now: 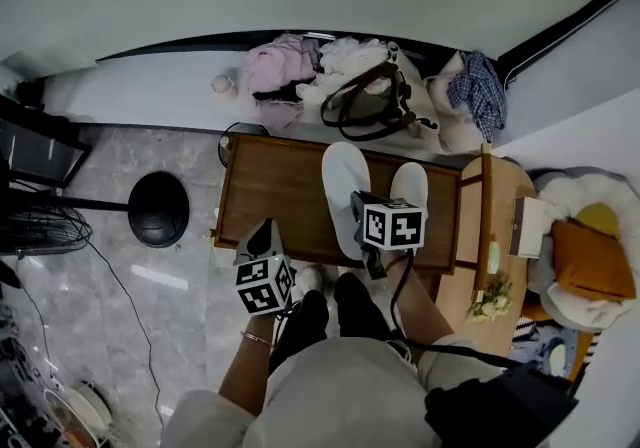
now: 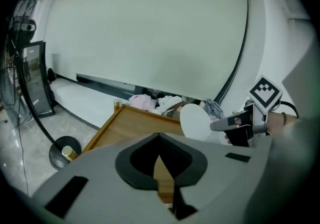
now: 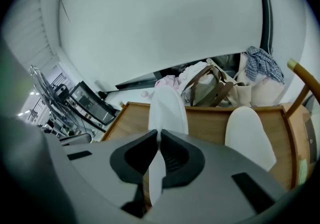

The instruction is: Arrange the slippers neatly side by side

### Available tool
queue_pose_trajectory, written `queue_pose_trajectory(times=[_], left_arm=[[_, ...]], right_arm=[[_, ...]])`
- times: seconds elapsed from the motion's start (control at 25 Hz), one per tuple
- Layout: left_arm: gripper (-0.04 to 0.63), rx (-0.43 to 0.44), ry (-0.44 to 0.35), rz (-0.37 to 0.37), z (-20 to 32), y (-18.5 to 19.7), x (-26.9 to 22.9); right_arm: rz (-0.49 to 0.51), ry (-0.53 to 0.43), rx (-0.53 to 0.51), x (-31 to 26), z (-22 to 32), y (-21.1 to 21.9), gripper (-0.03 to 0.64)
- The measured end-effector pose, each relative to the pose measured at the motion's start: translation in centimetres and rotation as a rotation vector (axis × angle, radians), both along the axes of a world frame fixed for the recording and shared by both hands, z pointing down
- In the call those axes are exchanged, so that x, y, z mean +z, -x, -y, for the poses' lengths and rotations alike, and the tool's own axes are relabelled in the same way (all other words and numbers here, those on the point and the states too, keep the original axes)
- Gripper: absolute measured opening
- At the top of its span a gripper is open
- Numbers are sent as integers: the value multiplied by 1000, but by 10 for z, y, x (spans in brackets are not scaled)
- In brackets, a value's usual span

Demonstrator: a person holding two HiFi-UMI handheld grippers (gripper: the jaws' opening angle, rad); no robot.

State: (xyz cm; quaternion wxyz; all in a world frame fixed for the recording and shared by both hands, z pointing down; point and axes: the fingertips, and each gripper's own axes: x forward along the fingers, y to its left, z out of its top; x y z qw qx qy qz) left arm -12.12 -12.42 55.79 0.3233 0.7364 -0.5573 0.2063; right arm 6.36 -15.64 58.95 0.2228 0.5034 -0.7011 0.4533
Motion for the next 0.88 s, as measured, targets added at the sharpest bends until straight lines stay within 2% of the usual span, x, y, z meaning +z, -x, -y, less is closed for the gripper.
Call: queue_pose_trajectory(times=[0.28, 0.56, 0.88], left_arm=[[14, 112, 15, 20, 7, -25, 4], [14, 168, 40, 39, 15, -41, 14], [14, 189, 75, 45, 16, -51, 29]], right_arm=[[38, 20, 130, 10, -11, -24, 46], [86, 63, 252, 30, -14, -44, 46], [86, 108, 277, 53, -19, -52, 46]])
